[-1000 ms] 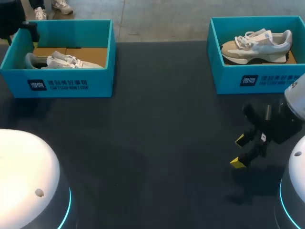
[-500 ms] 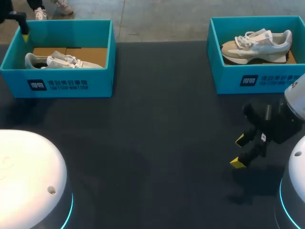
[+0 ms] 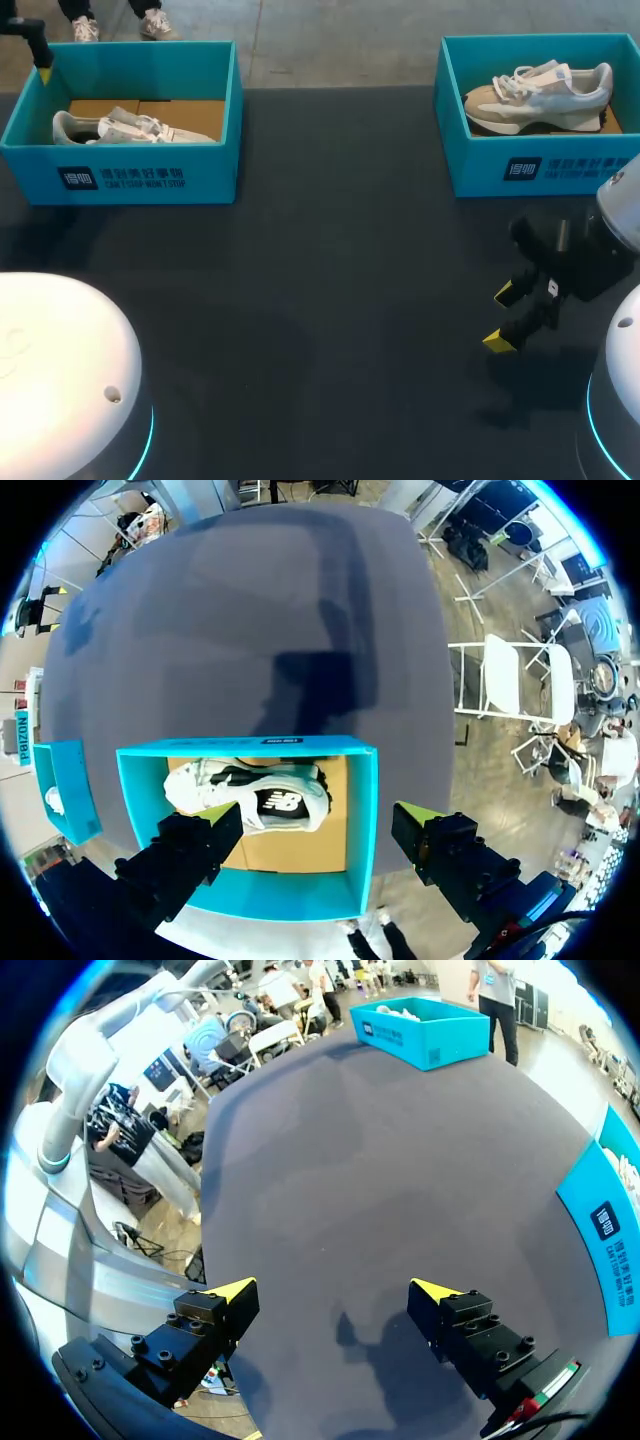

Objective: Take the shoe out of the shoebox, open the shoe tongue, remove and reinsert the insole, then place the shoe into the shoebox

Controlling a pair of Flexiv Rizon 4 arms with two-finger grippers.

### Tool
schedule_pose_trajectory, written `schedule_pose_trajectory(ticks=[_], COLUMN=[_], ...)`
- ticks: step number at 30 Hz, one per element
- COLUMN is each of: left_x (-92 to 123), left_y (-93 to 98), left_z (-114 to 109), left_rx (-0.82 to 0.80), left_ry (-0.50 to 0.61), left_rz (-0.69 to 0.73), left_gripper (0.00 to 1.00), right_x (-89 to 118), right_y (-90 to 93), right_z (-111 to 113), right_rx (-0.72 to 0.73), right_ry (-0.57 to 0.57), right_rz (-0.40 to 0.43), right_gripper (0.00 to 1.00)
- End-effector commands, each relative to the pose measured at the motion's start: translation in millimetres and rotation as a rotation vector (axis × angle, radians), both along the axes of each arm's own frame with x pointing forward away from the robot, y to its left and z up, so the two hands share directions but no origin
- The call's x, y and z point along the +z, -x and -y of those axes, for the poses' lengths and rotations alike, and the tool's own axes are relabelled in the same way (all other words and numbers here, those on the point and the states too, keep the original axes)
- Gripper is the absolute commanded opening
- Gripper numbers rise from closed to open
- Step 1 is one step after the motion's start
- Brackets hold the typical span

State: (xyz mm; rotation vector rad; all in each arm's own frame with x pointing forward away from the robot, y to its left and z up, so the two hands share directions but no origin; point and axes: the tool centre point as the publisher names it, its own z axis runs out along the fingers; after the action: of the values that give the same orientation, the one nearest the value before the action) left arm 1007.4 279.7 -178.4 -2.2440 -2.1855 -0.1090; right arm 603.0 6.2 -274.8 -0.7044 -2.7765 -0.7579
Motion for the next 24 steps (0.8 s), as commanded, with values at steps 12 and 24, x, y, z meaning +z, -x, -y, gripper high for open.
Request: schedule_pose_trajectory(ticks=[12, 24], left_x=[0, 0], left_y=[1.2, 1.2], left_z=[0, 0], left_rx=[0.000, 0.000], left_ry=[-0.002, -0.002], left_rz=[0.002, 0.002], left_gripper=[1.00, 1.00], right_x=[43, 74], right_y=[-39.6, -82.9], right_z=[7, 30], right_rx=[-0.055, -0.207], right_ry=[0.134, 0.351], right_rz=[-0.014, -0.054], right_gripper=[1.00, 1.00])
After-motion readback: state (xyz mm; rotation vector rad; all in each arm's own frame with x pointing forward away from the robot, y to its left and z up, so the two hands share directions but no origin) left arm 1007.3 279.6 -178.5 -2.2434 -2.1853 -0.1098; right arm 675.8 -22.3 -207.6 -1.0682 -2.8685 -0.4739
